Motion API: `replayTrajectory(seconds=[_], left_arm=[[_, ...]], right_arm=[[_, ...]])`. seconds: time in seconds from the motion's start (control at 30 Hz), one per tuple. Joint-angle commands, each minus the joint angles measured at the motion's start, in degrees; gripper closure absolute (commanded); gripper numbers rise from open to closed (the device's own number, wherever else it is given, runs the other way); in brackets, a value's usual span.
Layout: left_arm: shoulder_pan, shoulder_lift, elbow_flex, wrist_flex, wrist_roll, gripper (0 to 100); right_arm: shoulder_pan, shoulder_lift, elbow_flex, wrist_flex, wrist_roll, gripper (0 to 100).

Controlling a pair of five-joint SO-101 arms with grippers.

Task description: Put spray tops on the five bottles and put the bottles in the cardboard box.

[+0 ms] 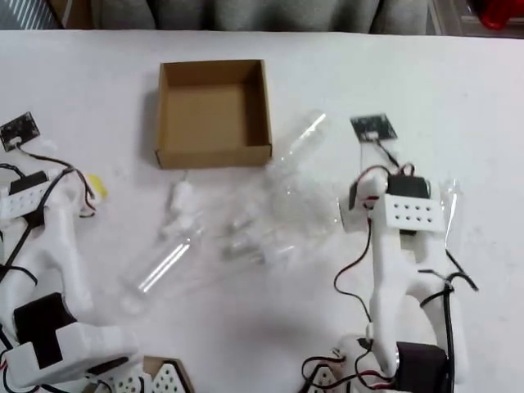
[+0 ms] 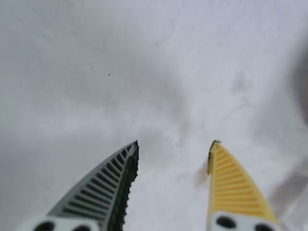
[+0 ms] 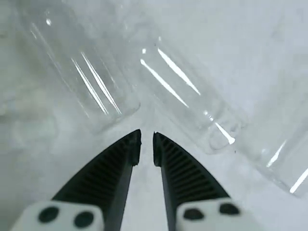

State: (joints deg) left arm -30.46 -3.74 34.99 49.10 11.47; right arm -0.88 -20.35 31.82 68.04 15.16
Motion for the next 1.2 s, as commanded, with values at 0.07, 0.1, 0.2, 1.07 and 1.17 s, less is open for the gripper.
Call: replayTrajectory(seconds=[0.07, 0.1, 0.2, 1.07, 1.17], left_arm=[[0.84, -0.4, 0.26, -3.34, -0.62, 77], [0.84, -0.4, 0.26, -3.34, -0.62, 77], [0.84, -0.4, 0.26, -3.34, -0.62, 77], [0.84, -0.31, 0.35, -4.57, -0.7, 77], [0.84, -0.31, 0.35, -4.57, -0.7, 77]], right_arm=[[-7.96, 0.66, -13.36, 2.24, -6.15, 82.7], [-9.54, 1.98, -15.47, 2.59, -8.0, 81.8], [-13.49, 8.13, -22.33, 2.07, -12.22, 84.6], [-20.53, 46.99, -69.71, 11.47, -15.82, 86.1], [-20.97, 45.05, -69.71, 14.55, -12.92, 86.3]])
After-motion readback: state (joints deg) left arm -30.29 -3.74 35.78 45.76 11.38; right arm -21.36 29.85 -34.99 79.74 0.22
